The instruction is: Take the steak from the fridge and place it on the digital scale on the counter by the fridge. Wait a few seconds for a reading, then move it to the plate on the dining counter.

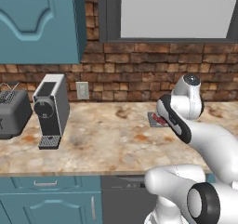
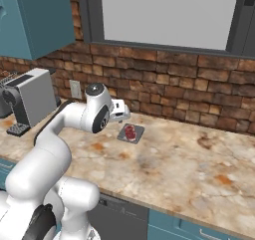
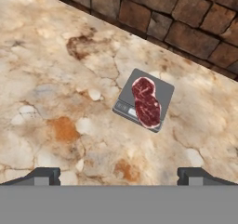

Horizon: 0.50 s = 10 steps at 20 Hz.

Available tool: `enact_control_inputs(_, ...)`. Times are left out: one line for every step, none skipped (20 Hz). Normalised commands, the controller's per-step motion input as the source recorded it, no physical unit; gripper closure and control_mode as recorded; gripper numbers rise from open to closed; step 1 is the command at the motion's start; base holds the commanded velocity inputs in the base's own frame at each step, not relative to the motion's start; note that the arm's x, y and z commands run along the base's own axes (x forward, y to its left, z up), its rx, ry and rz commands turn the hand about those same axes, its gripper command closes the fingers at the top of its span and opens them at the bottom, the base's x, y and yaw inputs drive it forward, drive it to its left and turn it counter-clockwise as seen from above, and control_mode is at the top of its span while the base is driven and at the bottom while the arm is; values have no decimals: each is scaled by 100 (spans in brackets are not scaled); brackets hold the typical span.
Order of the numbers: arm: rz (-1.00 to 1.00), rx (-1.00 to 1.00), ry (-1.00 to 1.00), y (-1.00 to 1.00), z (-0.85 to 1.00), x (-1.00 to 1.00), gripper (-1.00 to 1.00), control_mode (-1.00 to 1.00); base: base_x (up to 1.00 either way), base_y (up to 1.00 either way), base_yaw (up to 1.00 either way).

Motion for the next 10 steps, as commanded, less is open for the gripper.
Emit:
enact_control_inputs(0,0,0,0,0,0,-100,-100,0,0,0)
enact_control_inputs(0,0,0,0,0,0,-100,-100,0,0,0)
enact_control_inputs(0,0,0,0,0,0,-100,-100,0,0,0)
enact_control_inputs(0,0,0,0,0,0,-100,-100,0,0,0)
enact_control_inputs(0,0,0,0,0,0,-100,-100,0,0,0)
enact_control_inputs(0,0,0,0,0,0,-100,-100,0,0,0)
enact_control_inputs(0,0,0,0,0,0,-100,-100,0,0,0)
enact_control_inputs(0,0,0,0,0,0,-100,-100,0,0,0)
enact_control_inputs(0,0,0,0,0,0,-100,-100,0,0,0)
enact_control_inputs(0,0,0,0,0,0,-100,-100,0,0,0)
